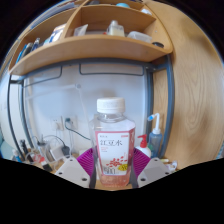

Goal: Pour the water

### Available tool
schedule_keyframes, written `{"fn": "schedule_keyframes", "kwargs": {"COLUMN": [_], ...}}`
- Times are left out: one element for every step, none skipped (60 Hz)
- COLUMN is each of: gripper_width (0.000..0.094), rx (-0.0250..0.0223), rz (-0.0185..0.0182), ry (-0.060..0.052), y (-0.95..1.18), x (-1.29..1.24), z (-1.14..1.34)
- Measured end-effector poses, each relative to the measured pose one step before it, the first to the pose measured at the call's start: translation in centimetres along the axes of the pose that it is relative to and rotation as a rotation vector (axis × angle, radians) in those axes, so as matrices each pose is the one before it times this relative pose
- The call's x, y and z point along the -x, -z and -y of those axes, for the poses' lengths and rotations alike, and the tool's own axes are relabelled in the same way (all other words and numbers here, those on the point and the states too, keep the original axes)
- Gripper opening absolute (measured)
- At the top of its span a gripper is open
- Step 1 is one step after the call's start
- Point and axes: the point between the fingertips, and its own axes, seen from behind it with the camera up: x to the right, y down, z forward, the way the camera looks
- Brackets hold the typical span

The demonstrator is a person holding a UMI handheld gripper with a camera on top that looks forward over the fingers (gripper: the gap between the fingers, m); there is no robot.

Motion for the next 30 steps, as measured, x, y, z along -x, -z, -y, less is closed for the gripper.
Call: {"fn": "schedule_keyframes", "kwargs": {"gripper_width": [0.0487,0.0489,0.0487,0.0489,0.0489,0.0488,0.0489,0.0488,0.0489,0.0489,0.0490,0.0489,0.0489,0.0488,0.0489,0.0487,0.0487,0.0489,0.0489,0.0488,0.0487,0.0488,0.0489,0.0487,0.0487,0.0488,0.0487,0.0502,0.0490,0.0491], "rx": [0.00292,0.00680,0.00656,0.00582,0.00440,0.00354,-0.00295,0.00833,0.00595,0.00612,0.00424,0.00197,0.00081,0.00150,-0.00024,0.00447,0.00507,0.00508,0.00461,0.00435,0.00390,-0.00070,0.00278,0.00254,0.00373,0.00475,0.00550,0.00633,-0.02438,-0.01276], "rz": [-0.00107,-0.00195,-0.00074,-0.00155,-0.00350,-0.00509,-0.00389,-0.00236,-0.00006,0.00256,0.00410,0.00367,0.00177,-0.00042,0.00033,0.00202,0.00486,0.00808,0.00834,0.00550,0.00254,0.00232,0.00498,0.00642,0.00517,0.00360,0.00254,0.00149,0.00139,0.00058], "ry": [0.0066,0.0070,0.0063,0.0071,0.0077,0.0075,0.0038,0.0035,-0.0003,-0.0026,-0.0024,-0.0024,-0.0019,-0.0015,-0.0017,-0.0021,-0.0016,-0.0013,-0.0017,-0.0004,0.0005,0.0007,-0.0017,-0.0032,-0.0037,-0.0042,-0.0024,0.0002,-0.0008,-0.0029], "y": [-0.306,-0.345,-0.298,-0.272,-0.288,-0.244,-0.275,-0.077,-0.208,-0.132,-0.115,-0.120,-0.098,-0.098,-0.236,-0.153,-0.102,-0.075,-0.071,-0.062,-0.059,0.036,-0.076,-0.079,-0.089,-0.102,-0.098,0.049,-0.003,-0.106], "x": [-0.654,-0.418,-0.368,-0.344,-0.395,-0.370,-0.220,-0.246,-0.154,-0.042,-0.008,-0.003,0.005,-0.070,-0.056,0.037,0.117,0.222,0.190,0.117,0.058,0.055,0.115,0.175,0.154,0.121,0.078,0.112,0.066,0.040], "z": [-0.901,-0.560,-0.601,-0.579,-0.592,-0.556,-0.872,-0.634,-0.543,-0.551,-0.479,-0.454,-0.424,-0.453,-0.673,-0.451,-0.451,-0.454,-0.436,-0.405,-0.435,-0.639,-0.337,-0.335,-0.349,-0.363,-0.394,-0.530,0.300,0.093]}}
